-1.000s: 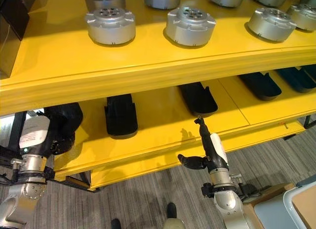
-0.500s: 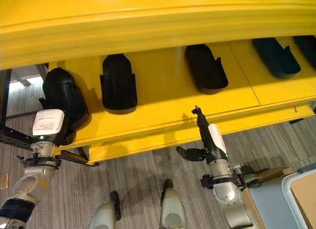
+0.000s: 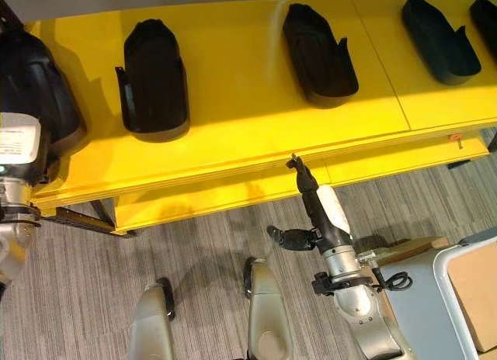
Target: Move parts from the plastic box to the shelf.
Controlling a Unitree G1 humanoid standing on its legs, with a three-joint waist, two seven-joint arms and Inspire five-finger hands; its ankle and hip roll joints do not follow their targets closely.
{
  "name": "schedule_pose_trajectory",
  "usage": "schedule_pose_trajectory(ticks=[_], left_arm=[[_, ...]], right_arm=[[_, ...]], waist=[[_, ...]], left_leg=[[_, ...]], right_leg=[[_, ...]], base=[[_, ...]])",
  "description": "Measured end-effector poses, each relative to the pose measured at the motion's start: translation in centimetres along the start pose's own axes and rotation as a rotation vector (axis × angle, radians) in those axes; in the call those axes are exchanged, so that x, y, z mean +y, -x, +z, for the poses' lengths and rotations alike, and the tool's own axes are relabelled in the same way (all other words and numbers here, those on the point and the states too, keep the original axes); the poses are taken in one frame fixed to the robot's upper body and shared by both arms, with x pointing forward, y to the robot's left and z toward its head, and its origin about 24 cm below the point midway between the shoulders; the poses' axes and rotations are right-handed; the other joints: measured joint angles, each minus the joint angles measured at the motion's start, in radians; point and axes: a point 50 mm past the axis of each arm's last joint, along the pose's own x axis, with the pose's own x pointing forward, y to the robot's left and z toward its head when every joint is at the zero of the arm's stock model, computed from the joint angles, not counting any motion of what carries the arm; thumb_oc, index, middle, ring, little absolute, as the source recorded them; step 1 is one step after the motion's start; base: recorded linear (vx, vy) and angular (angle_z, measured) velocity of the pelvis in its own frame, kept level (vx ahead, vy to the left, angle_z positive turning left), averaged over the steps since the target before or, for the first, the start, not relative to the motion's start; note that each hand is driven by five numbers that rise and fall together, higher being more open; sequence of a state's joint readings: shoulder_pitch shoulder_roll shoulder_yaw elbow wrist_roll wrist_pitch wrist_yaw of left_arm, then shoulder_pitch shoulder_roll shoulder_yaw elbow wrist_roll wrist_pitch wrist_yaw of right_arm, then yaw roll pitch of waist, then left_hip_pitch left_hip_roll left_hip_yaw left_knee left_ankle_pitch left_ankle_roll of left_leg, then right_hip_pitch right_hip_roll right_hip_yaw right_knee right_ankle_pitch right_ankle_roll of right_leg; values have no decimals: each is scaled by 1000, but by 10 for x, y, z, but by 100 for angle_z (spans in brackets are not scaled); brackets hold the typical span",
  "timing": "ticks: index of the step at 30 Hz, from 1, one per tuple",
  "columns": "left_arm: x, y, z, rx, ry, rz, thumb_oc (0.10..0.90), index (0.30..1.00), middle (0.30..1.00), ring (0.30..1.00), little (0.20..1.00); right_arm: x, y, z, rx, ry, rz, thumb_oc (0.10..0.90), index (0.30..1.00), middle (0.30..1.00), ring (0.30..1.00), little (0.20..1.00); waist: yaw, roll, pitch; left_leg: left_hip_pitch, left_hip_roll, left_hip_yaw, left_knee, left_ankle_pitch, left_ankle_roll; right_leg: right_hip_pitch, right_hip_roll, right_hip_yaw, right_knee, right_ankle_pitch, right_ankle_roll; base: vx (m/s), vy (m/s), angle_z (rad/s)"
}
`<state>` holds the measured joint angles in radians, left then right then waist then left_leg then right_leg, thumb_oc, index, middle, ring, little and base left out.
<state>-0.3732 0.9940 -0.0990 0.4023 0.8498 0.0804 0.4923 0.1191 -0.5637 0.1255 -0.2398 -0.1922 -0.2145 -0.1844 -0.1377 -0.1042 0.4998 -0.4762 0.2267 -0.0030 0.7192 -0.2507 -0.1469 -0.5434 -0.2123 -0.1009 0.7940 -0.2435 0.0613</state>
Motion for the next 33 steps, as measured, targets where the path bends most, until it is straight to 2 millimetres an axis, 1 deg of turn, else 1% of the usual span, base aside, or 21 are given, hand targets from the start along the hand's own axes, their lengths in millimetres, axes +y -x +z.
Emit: schedule_pose_trajectory(ticks=[4,6,14,19,28,31,33], left_arm=[[5,-5,-6,-61,-114,-8,400,300,300,300,300],[8,-7,-8,-94,-164,-10,400,300,300,300,300],[14,-13,-7,-258,-355,-43,400,300,300,300,300],[15,-19,-2,-304,-398,-48,400,300,300,300,300],[12,-20,0,-319,-397,-63,400,300,300,300,300],[9,-19,1,-316,-390,-71,400,300,300,300,300],[3,-18,4,-302,-366,-84,400,300,300,300,300]], right_arm=[[-1,0,1,-15,1,0,900,1000,1000,1000,1000],[-1,0,2,-18,3,1,900,1000,1000,1000,1000],[-4,0,2,-35,17,5,900,1000,1000,1000,1000],[-3,1,2,-37,16,9,900,1000,1000,1000,1000],[-7,1,2,-39,24,-3,900,1000,1000,1000,1000],[-7,2,2,-39,24,-3,900,1000,1000,1000,1000],[-8,2,1,-38,30,0,900,1000,1000,1000,1000]], waist=[[1,0,0],[1,0,0],[3,2,-1],[2,8,-4],[1,13,-6],[0,18,-8],[0,28,-14]], left_leg=[[-2,0,3,-2,0,-2],[-3,-1,3,-3,3,-8],[8,-4,22,-3,-4,-4],[11,-5,23,-3,-4,-4],[13,-5,24,1,-4,-4],[14,-5,25,1,-4,-4],[14,-5,25,1,-4,-4]], right_leg=[[-5,-1,0,1,-3,7],[-5,-2,0,0,-3,8],[-4,-8,13,0,-4,12],[-2,-8,15,0,-3,13],[-3,-8,16,6,-4,12],[-3,-8,17,6,-4,12],[-3,-8,18,6,-4,12]], base=[[9,18,0],[28,43,0],[18,35,-3],[7,5,0],[0,0,0],[0,0,0],[0,0,0]])
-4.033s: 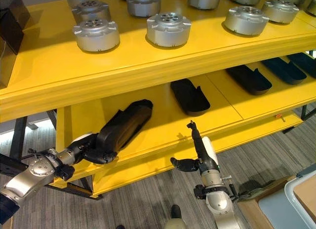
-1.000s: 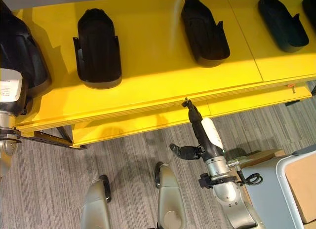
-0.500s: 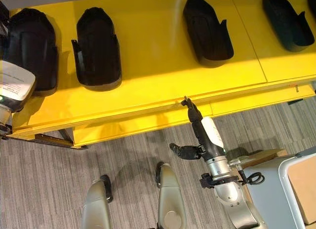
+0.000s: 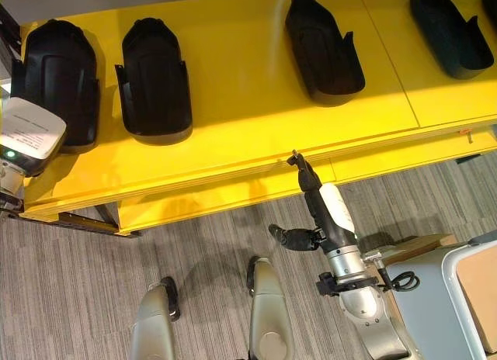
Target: Move parts from the plastic box to the shelf.
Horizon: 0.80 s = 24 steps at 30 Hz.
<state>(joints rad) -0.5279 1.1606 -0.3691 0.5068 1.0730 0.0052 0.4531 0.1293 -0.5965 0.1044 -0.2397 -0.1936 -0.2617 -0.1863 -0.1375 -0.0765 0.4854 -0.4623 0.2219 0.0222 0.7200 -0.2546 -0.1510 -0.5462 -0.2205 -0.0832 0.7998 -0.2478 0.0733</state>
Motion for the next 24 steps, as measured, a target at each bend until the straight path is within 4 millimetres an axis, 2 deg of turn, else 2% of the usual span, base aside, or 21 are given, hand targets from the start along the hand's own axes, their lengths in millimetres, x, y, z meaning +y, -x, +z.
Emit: schedule_pose_trajectory(ticks=[4,12,18,24], left_arm=[[-8,-2,20,69,113,-3,400,300,300,300,300],[-11,5,22,96,167,-7,400,300,300,300,300],[-13,10,25,181,267,8,400,300,300,300,300],[-13,10,26,188,274,7,400,300,300,300,300]], right_arm=[[-1,0,0,-3,7,-1,900,1000,1000,1000,1000],[-1,3,-1,10,7,2,900,1000,1000,1000,1000],[-1,5,-3,19,9,1,900,1000,1000,1000,1000],[-1,5,-3,21,9,1,900,1000,1000,1000,1000]], waist=[[2,16,-9],[-3,13,-12],[-1,13,-13],[-1,13,-14]], left_leg=[[1,1,-3,0,0,-1],[-4,2,-3,8,-1,0],[-4,2,-2,8,-2,0],[-4,2,-3,9,-2,0]], right_leg=[[0,2,0,4,-1,-1],[-3,2,1,6,-6,-7],[-2,2,1,5,-3,-2],[-2,2,1,6,-3,-2]], base=[[0,0,0],[0,0,0],[0,0,0],[0,0,0]])
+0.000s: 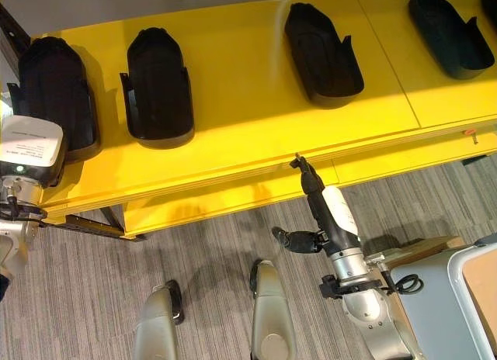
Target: Move parts from the plastic box to the shelf.
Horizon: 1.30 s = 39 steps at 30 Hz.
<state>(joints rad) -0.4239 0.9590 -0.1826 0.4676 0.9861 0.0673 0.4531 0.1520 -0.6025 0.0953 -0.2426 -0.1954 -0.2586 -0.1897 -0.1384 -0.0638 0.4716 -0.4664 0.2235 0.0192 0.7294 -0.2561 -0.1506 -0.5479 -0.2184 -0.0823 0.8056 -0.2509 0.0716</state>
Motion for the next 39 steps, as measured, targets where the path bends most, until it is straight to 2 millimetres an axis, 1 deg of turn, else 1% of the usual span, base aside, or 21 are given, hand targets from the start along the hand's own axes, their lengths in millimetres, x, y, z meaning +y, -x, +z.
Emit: schedule_pose_trajectory(ticks=[4,5,6,7,24,26,32,34,36,38,39], left_arm=[[0,0,0,0,0,0,400,300,300,300,300],[0,0,0,0,0,0,502,443,443,443,443],[0,0,0,0,0,0,786,841,841,841,841],[0,0,0,-1,0,1,900,1000,1000,1000,1000],[3,-1,2,-41,-19,18,900,1000,1000,1000,1000],[6,1,-3,-66,-44,15,900,1000,1000,1000,1000],[7,5,-7,-108,-76,4,900,1000,1000,1000,1000],[11,7,-13,-160,-132,-7,900,1000,1000,1000,1000],[11,10,-14,-197,-169,-20,900,1000,1000,1000,1000],[16,11,-16,-227,-196,-15,900,1000,1000,1000,1000],[19,15,-17,-268,-222,-32,900,1000,1000,1000,1000]], right_arm=[[0,0,0,2,0,0,900,1000,1000,1000,1000],[0,0,0,2,0,0,900,1000,1000,1000,1000],[0,0,0,2,0,0,900,1000,1000,1000,1000],[0,0,0,3,0,0,900,1000,1000,1000,1000],[0,0,0,1,1,-4,900,1000,1000,1000,1000],[0,-1,0,0,1,-4,900,1000,1000,1000,1000],[0,-1,0,-1,0,-4,900,1000,1000,1000,1000],[0,0,0,1,0,-4,900,1000,1000,1000,1000],[0,0,0,0,0,-4,900,1000,1000,1000,1000],[0,0,0,-1,0,-4,900,1000,1000,1000,1000],[0,0,0,2,-1,-3,900,1000,1000,1000,1000]], waist=[[0,0,0],[0,0,0],[0,0,0],[0,0,0],[-1,-3,0],[-2,-3,0],[-2,-4,1],[-3,-5,1],[-3,-5,1],[1,-5,3],[2,-6,3]], left_leg=[[0,0,0,1,0,0],[0,0,0,1,0,0],[0,0,0,1,0,0],[0,0,0,1,0,0],[-1,0,-1,3,-1,1],[-1,0,0,3,-1,0],[0,1,0,2,-1,0],[1,1,1,2,-1,0],[3,1,2,1,-1,0],[1,1,1,1,-1,0],[2,0,0,1,-1,-1]], right_leg=[[0,0,0,0,0,1],[0,0,0,0,0,1],[0,0,0,0,0,1],[0,0,0,0,0,1],[0,0,0,1,0,1],[0,0,0,1,0,1],[-1,0,0,2,0,0],[-1,0,0,5,-1,0],[0,0,1,5,-1,-1],[-2,0,1,8,-4,-1],[-1,0,1,9,-6,-1]], base=[[0,0,0],[0,0,0],[0,0,0],[0,0,0],[0,0,0],[0,0,0],[0,0,0],[0,0,0],[0,0,0],[0,0,0],[0,0,0]])
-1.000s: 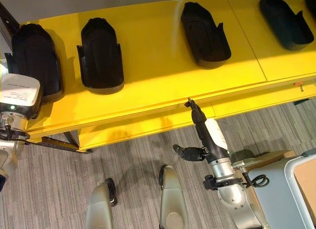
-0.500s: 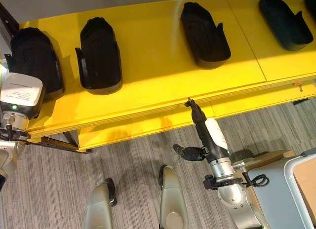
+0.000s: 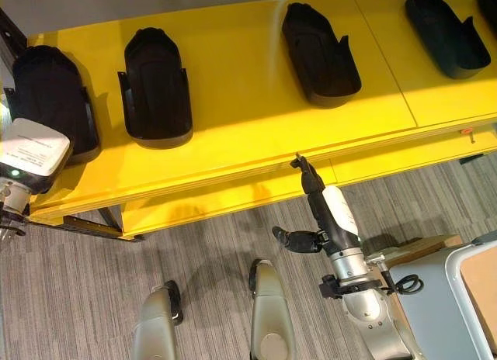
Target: Move parts from the plastic box to the shelf.
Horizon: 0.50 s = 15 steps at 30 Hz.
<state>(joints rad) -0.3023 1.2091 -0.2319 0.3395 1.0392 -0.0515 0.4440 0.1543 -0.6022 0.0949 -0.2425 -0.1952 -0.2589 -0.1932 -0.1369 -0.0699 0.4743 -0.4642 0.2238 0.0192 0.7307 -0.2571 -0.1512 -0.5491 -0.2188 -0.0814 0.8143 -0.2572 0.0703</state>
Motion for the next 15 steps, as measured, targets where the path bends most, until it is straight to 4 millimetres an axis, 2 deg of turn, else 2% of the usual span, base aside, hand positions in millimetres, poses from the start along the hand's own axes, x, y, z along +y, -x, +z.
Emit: schedule_pose_trajectory(ticks=[5,15], left_arm=[[-6,12,-4,-59,-48,-70,900,1000,1000,1000,1000],[-1,14,-8,-68,-57,-59,900,1000,1000,1000,1000]], right_arm=[[0,1,0,0,-1,1,900,1000,1000,1000,1000],[0,1,0,-1,-1,2,900,1000,1000,1000,1000]], waist=[[6,4,2],[4,25,14]], left_leg=[[2,-1,1,-1,0,0],[6,-1,1,-2,-1,-2]], right_leg=[[-1,-2,2,6,-5,0],[-1,-2,2,11,-8,-1]], base=[[0,0,0],[0,0,0]])
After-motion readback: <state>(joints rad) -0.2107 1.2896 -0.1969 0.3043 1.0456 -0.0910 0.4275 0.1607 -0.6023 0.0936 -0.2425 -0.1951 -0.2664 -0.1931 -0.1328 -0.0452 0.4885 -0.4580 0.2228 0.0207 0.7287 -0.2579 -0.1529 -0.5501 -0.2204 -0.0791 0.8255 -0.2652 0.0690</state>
